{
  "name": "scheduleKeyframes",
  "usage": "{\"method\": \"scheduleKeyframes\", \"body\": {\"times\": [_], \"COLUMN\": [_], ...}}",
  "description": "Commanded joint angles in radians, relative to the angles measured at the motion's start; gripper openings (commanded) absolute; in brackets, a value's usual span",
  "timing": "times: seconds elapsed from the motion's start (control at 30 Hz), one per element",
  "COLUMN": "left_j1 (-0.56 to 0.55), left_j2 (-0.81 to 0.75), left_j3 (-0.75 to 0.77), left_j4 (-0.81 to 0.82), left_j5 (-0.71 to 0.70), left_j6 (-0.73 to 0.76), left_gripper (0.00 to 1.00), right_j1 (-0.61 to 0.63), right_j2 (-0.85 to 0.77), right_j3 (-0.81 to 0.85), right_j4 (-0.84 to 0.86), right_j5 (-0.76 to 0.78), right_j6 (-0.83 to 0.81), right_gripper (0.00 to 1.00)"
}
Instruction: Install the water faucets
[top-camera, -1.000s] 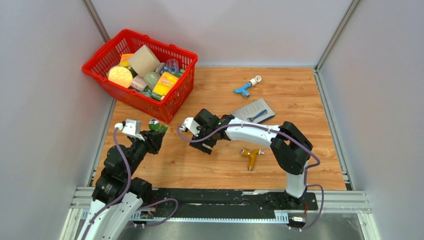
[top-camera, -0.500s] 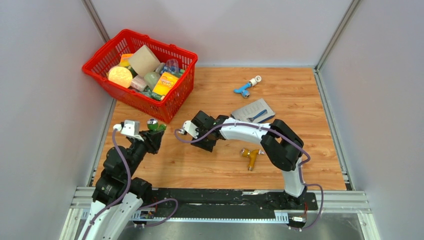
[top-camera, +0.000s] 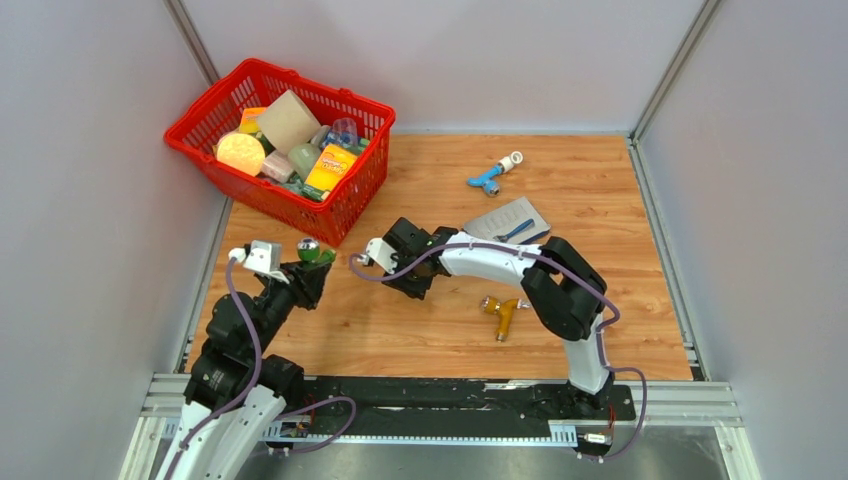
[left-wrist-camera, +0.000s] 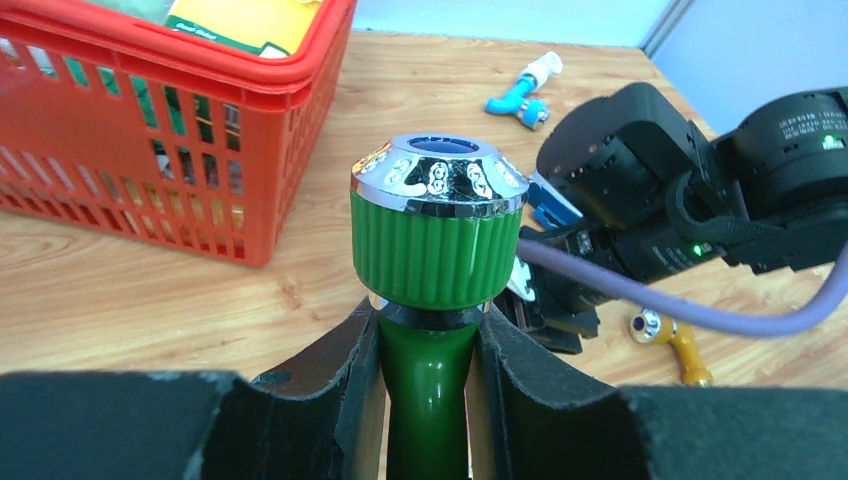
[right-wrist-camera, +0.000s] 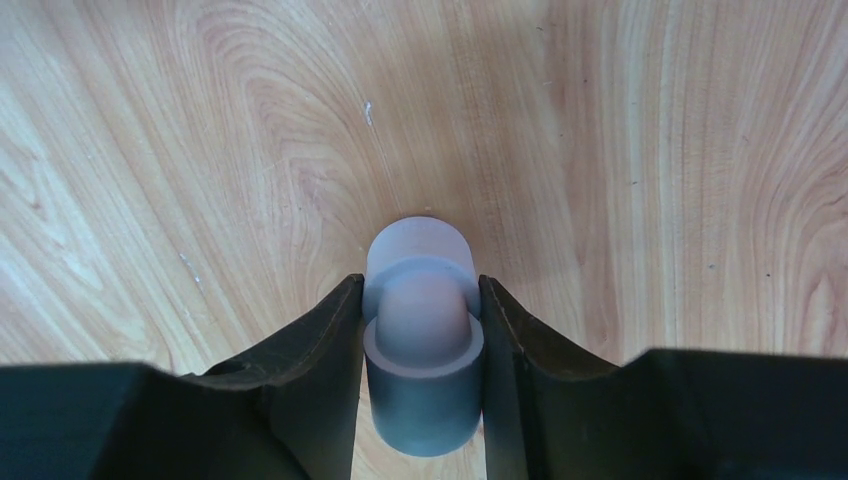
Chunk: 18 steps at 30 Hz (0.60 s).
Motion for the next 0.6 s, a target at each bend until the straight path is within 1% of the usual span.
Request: {"method": "scheduleKeyframes", "body": {"times": [0.0, 0.1, 0.2, 0.33, 0.43, 0.53, 0.57], "left_j1": [0.005, 0.005, 0.005, 0.005, 0.005, 0.005, 0.005], "left_j2": [0.018, 0.055, 0.107, 0.188, 0.271, 0.345, 0.39], "left_j3": [0.002, 0.003, 0.01, 0.057, 0.088, 0.126, 0.137], "left_j4": [0.071, 0.114, 0.171, 0.249, 0.291, 0.354, 0.36], "left_j5": [0.096, 0.17, 0.23, 0.302, 0.341, 0.391, 0.403], "left_j6": [-0.01, -0.053, -0.128, -0.2, -0.272, -0.322, -0.337], "left_gripper": [0.0, 0.0, 0.0, 0.0, 0.0, 0.0, 0.0], "right_j1": [-0.04, -0.059, -0.077, -0.097, -0.12, -0.18, -0.209], "right_j2": [-0.133, -0.236, -0.341, -0.461, -0.568, -0.677, -0.731], "right_j3": [-0.005, -0.068, -0.105, -0.15, -0.203, -0.272, -0.306], "right_j4": [0.034, 0.099, 0.138, 0.181, 0.279, 0.398, 0.45], "right_j5": [-0.078, -0.086, -0.129, -0.159, -0.202, -0.308, -0.343], "right_j6": [0.043, 0.048, 0.032, 0.022, 0.054, 0.09, 0.124], "right_gripper": [0.0, 0.0, 0.0, 0.0, 0.0, 0.0, 0.0]}}
